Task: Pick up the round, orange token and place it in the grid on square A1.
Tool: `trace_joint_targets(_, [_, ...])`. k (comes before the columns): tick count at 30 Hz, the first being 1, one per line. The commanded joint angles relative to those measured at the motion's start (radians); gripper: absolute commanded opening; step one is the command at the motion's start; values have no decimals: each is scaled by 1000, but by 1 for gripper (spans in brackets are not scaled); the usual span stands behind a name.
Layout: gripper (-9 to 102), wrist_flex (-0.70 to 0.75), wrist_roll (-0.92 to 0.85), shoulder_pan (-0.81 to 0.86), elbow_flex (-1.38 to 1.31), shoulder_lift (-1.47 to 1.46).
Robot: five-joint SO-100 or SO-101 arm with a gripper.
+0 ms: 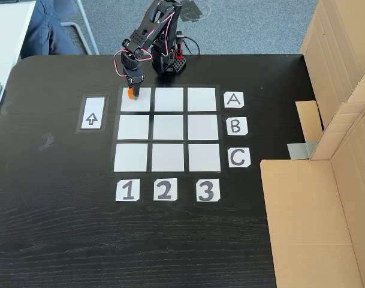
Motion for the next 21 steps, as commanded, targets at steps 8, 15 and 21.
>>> trace_joint_targets(8, [13,-29,-6,-9,6,-8])
trace_joint_targets(15, [13,-32,-6,-18,11,-8])
trace_joint_targets(21, [13,-34,-5,-34,20,-8])
